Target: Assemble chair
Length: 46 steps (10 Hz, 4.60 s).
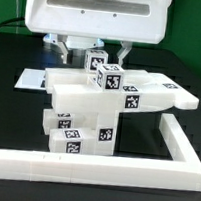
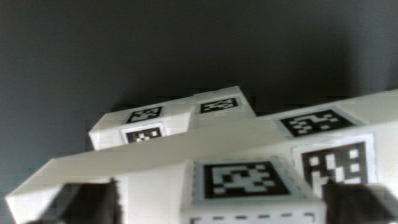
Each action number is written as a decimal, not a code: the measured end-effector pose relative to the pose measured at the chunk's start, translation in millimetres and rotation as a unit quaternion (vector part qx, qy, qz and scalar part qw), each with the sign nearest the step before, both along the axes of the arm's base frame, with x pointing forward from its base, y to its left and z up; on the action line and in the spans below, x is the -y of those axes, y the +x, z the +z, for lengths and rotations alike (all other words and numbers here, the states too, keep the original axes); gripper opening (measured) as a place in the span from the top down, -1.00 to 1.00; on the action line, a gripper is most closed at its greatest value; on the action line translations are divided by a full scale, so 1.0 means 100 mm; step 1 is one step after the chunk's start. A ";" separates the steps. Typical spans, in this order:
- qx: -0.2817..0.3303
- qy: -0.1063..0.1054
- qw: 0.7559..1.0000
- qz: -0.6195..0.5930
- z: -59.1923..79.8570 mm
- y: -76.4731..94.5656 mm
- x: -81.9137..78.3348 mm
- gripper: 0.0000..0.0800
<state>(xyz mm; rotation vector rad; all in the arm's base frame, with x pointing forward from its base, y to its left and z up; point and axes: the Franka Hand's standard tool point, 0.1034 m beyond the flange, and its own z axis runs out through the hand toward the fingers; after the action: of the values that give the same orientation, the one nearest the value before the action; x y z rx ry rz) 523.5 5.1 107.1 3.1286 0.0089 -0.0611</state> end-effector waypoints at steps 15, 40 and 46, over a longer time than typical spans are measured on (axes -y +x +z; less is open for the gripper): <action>-0.007 0.025 0.869 -0.495 -0.01 0.01 -0.04 0.33; 0.001 0.013 1.000 0.020 0.00 0.01 0.02 -0.62; 0.001 0.014 0.998 0.064 0.00 0.01 0.03 0.33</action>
Offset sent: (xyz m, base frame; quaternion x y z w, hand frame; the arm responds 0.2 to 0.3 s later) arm 0.0000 0.0000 0.0000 0.0000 0.0000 0.0000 1.0000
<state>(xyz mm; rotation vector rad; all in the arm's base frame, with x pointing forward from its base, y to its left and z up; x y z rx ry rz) 524.3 2.0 106.8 3.1479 0.2129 -0.0561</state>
